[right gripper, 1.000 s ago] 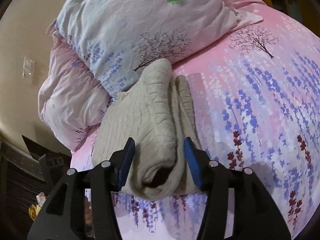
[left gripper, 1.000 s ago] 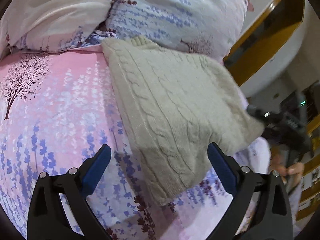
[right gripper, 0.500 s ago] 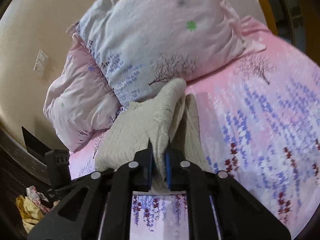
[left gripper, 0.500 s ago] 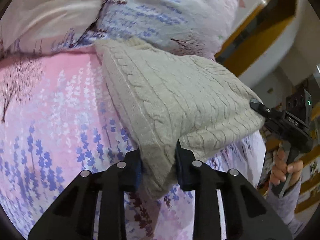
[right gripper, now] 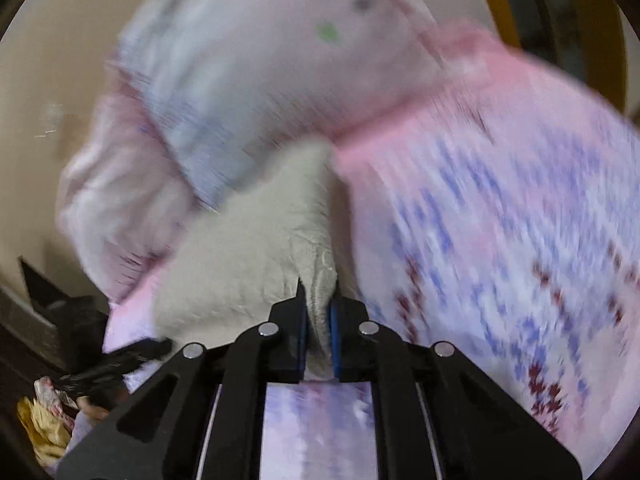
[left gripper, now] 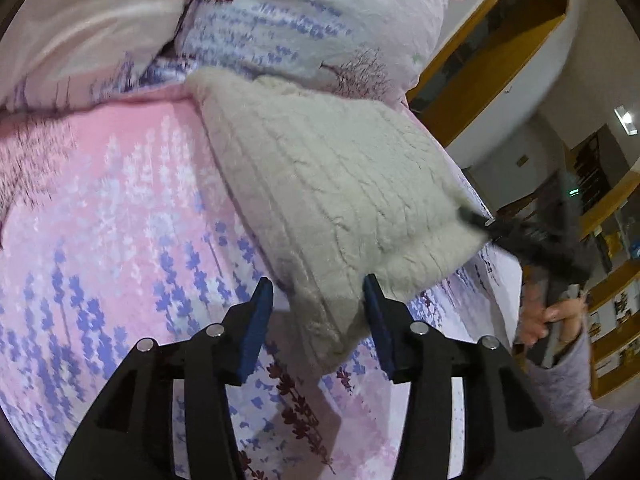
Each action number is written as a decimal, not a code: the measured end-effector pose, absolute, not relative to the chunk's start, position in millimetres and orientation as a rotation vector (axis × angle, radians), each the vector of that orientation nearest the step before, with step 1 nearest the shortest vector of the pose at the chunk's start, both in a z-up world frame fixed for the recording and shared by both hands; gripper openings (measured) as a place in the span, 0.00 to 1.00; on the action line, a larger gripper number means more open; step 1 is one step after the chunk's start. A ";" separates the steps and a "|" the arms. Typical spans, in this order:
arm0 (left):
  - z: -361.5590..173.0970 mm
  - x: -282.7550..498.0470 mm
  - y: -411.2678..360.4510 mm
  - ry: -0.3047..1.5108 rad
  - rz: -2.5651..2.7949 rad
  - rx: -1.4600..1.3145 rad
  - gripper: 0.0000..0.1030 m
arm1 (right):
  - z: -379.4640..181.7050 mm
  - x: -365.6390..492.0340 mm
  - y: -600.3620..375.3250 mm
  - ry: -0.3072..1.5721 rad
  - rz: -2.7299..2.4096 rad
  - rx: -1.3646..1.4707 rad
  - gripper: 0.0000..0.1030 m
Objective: Fold small clothes
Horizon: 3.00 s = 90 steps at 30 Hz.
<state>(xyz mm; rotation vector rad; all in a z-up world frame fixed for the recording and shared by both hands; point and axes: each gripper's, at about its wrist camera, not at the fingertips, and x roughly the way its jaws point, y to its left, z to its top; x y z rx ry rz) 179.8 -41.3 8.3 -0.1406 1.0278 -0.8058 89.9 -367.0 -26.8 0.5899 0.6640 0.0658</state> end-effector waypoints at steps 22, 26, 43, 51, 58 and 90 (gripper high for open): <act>24.2 242.1 -27.1 1.039 -0.652 -0.413 0.79 | 11.6 161.9 -379.2 0.643 0.091 0.690 0.52; 21.5 249.5 -43.9 1.052 -0.625 -0.341 0.79 | 2.6 176.8 -378.5 0.680 0.087 0.668 0.24; 27.9 239.7 -86.7 0.968 -0.489 -0.035 0.70 | -12.3 165.2 -399.4 0.676 0.073 0.678 0.69; 21.8 244.8 -84.4 0.982 -0.503 -0.084 0.70 | -24.2 169.0 -389.6 0.755 0.155 0.665 0.72; 4.3 254.2 -66.2 1.063 -0.569 -0.289 0.70 | -23.4 165.7 -383.8 0.736 0.112 0.625 0.73; 41.4 216.6 45.3 0.985 -0.659 -0.427 0.38 | -0.3 165.0 -270.2 0.722 0.530 0.615 0.23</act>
